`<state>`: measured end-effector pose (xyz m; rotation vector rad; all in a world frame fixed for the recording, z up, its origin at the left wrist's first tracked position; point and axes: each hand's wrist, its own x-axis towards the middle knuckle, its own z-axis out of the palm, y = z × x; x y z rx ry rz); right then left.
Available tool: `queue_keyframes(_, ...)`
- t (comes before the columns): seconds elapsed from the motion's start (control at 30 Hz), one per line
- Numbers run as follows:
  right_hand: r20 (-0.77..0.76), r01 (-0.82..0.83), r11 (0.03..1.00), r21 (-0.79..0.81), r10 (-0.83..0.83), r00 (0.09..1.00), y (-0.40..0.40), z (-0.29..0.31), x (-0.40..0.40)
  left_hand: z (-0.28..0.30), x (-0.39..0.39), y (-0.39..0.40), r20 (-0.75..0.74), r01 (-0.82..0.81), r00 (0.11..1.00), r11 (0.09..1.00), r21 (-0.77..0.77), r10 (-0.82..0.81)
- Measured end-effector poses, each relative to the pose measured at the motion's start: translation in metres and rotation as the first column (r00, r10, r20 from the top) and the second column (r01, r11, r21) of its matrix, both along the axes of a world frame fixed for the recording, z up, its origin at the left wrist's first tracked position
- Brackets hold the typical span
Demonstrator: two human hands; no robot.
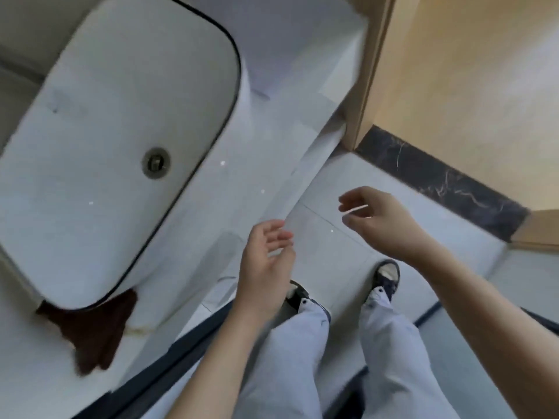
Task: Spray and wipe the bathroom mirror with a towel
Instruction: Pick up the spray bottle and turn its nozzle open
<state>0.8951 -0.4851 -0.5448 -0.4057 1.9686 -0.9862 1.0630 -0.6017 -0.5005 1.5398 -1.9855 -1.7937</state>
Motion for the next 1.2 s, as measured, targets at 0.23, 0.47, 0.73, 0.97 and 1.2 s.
queue_keyframes(0.23, 0.039, 0.127, 0.988, -0.083, -0.124, 0.992, -0.007, -0.16, 0.004, -0.17, -0.009, -0.006, 0.075, 0.099, 0.992, 0.994, 0.037, -0.101)
queue_keyframes(0.47, 0.011, 0.137, 0.957, -0.257, -0.139, 0.99, -0.078, -0.308, 0.003, -0.324, -0.023, -0.051, 0.035, 0.055, 0.998, 0.989, -0.136, -0.051)
queue_keyframes(0.73, -0.226, -0.068, 0.941, -0.331, -0.009, 0.974, -0.142, -0.375, -0.045, -0.409, -0.046, -0.108, -0.065, -0.017, 0.998, 0.952, -0.306, -0.003)
queue_keyframes(0.97, -0.289, -0.196, 0.861, -0.47, 0.06, 0.955, -0.205, -0.384, -0.093, -0.407, -0.128, -0.175, -0.491, -0.377, 0.836, 0.907, -0.188, 0.246)
queue_keyframes(1.2, -0.246, -0.414, 0.765, -0.493, 0.333, 0.91, -0.242, -0.37, -0.106, -0.407, -0.154, -0.193, -0.618, -0.316, 0.764, 0.943, -0.108, 0.186)
